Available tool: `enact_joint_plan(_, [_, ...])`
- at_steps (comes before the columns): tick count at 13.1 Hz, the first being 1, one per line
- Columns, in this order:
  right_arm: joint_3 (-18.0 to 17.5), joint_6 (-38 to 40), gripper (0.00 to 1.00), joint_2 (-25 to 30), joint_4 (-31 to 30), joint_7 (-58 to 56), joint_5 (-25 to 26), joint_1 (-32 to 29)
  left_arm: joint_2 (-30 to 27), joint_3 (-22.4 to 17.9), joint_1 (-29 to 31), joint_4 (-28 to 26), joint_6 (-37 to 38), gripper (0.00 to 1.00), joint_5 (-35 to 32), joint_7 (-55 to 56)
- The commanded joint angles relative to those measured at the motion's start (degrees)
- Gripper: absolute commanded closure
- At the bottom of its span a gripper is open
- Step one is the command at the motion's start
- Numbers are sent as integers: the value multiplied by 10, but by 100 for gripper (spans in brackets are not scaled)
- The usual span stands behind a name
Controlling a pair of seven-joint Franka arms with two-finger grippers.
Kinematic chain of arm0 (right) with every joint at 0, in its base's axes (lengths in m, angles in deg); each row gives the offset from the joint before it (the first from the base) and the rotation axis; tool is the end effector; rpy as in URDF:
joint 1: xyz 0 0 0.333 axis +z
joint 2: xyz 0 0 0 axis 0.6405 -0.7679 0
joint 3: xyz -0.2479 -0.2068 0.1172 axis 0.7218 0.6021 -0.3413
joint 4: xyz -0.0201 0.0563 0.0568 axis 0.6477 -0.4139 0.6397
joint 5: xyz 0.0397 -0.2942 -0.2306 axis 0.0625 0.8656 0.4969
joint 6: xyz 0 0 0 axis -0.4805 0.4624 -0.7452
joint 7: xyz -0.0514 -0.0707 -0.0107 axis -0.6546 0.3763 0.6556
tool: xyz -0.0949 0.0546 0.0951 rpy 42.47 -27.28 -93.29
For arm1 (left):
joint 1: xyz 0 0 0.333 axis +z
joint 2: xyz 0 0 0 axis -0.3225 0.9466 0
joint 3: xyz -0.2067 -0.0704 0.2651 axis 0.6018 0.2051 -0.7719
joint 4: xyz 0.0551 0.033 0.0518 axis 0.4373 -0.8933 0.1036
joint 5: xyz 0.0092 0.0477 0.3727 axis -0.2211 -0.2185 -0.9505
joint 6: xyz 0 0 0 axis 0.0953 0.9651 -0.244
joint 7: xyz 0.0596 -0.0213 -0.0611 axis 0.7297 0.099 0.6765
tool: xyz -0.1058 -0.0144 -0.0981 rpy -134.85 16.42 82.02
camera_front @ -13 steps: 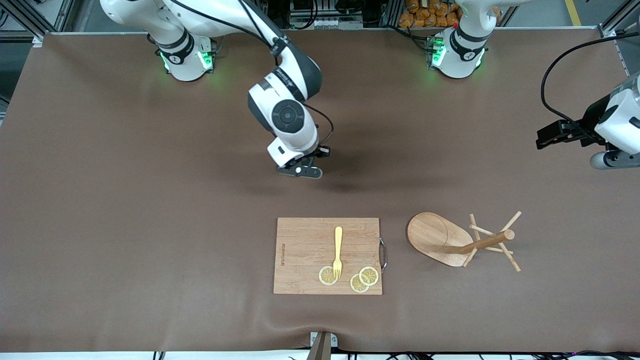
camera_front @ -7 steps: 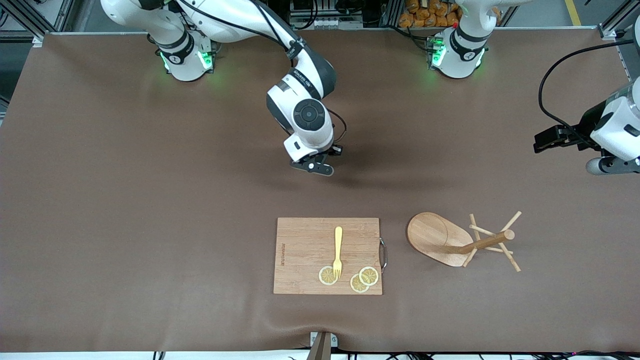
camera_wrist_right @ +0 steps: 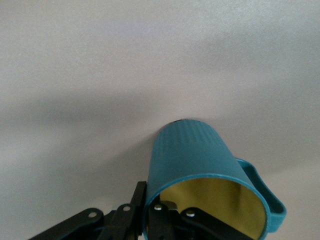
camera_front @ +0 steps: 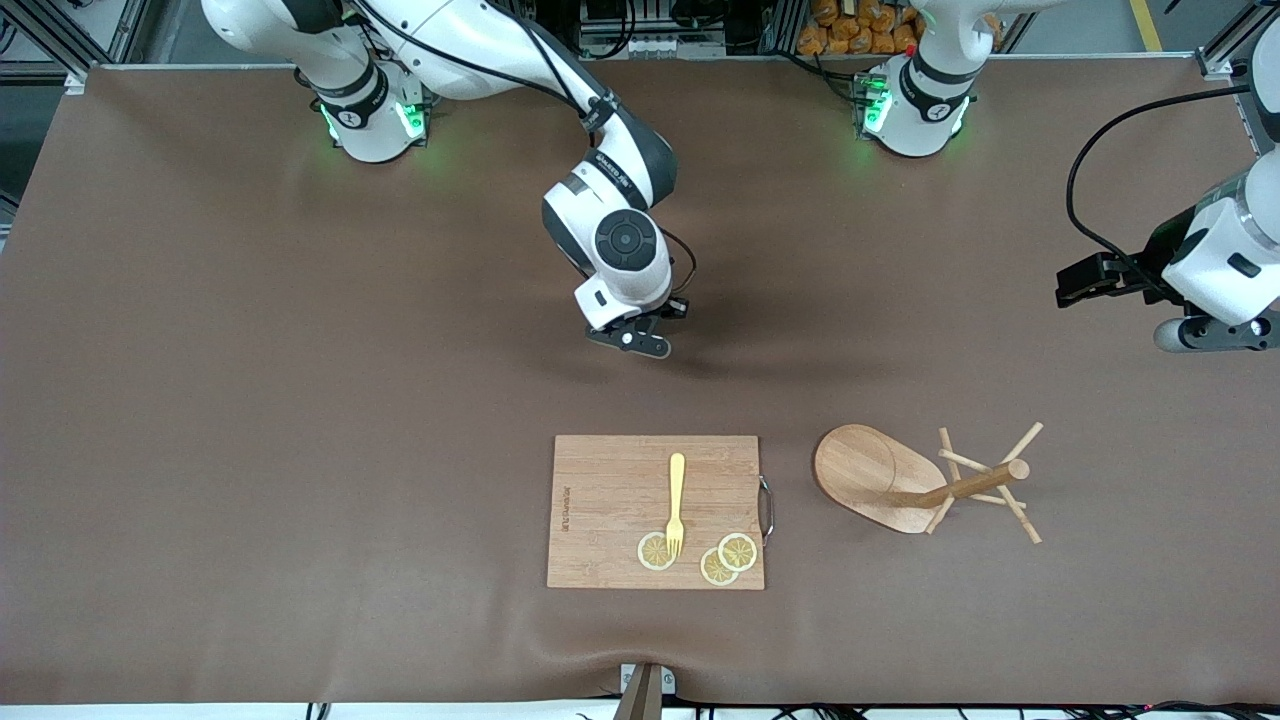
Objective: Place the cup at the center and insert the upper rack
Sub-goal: 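Carry the teal mug with the right gripper to the table center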
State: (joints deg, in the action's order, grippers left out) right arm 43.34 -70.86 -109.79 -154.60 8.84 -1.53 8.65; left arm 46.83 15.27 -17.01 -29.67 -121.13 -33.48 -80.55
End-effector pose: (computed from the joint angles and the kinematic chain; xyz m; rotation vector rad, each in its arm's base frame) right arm 0.4559 0.5329 0.2352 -3.0489 0.4035 0.2955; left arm 0.5666 -0.0336 0.5711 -3.1179 -0.0585 0.1725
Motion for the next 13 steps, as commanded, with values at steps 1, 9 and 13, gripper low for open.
enact_joint_plan(1, [6,4,100,-10,17,-39,-4,12,-1,4,-3,3,-4,0,-12,6])
enact_joint_plan(9, [5,2,0,3,23,-81,-5,4,-12,93,0,6,1,0,-6,137])
enact_joint_plan(13, [1,109,0,85,48,-127,-9,-48,-9,137,-2,5,-1,0,-12,223])
